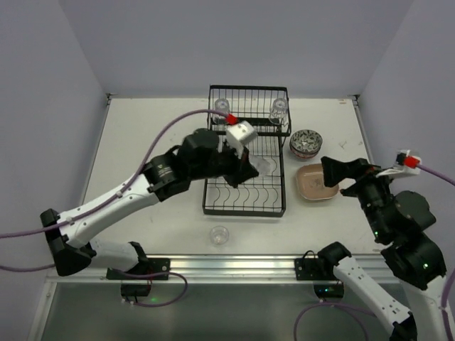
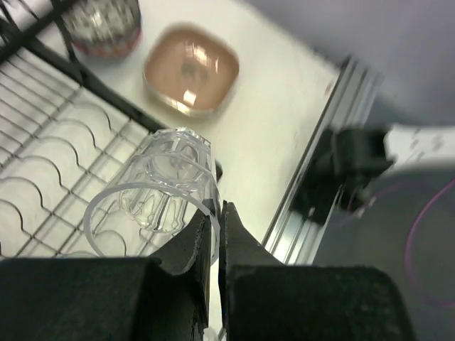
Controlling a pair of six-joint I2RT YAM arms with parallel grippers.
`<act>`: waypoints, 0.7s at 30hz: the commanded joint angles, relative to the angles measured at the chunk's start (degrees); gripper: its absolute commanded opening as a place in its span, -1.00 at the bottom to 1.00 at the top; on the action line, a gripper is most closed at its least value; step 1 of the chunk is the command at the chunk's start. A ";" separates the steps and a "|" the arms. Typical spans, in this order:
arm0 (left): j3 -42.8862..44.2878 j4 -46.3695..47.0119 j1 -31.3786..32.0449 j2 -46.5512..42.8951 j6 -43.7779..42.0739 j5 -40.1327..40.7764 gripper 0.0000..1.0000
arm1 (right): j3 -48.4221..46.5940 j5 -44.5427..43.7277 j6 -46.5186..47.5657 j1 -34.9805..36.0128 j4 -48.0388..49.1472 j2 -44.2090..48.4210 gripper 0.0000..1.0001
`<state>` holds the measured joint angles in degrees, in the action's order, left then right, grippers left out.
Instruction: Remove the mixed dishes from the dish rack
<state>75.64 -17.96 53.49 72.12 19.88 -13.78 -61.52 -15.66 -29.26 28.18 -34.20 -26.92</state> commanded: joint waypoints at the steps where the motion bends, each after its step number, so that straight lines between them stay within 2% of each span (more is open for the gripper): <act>1: 8.79 -28.48 10.11 8.61 -11.96 11.73 -1.00 | -7.29 -19.04 1.65 0.03 -17.21 -0.77 0.98; 2: 10.83 -31.50 15.36 11.18 -12.49 13.33 -1.00 | -8.09 -18.97 1.74 0.03 -19.13 -1.03 0.98; 5: 15.57 -38.72 23.90 19.44 -15.39 15.43 -1.00 | -9.23 -17.65 2.01 0.03 -20.99 -1.12 0.98; 7: 17.00 -42.84 26.30 23.57 -16.62 17.82 -1.00 | -8.89 -16.43 2.27 0.03 -21.26 -0.77 0.98; 11: 17.18 -45.23 26.75 26.84 -18.21 18.27 -1.00 | -8.01 -12.65 3.33 0.12 -21.35 -0.68 0.98; 16: 16.21 -45.68 26.75 31.50 -21.72 12.57 -1.00 | -7.39 -10.18 4.55 0.12 -21.26 -1.65 0.98; 21: 16.03 -45.15 26.66 34.49 -23.56 10.80 -1.00 | -6.34 -7.81 5.35 0.03 -20.39 -1.30 0.98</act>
<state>89.82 -60.42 80.14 105.47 0.64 0.30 -68.45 -25.78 -25.56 28.18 -55.11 -27.42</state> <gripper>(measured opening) 0.037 0.990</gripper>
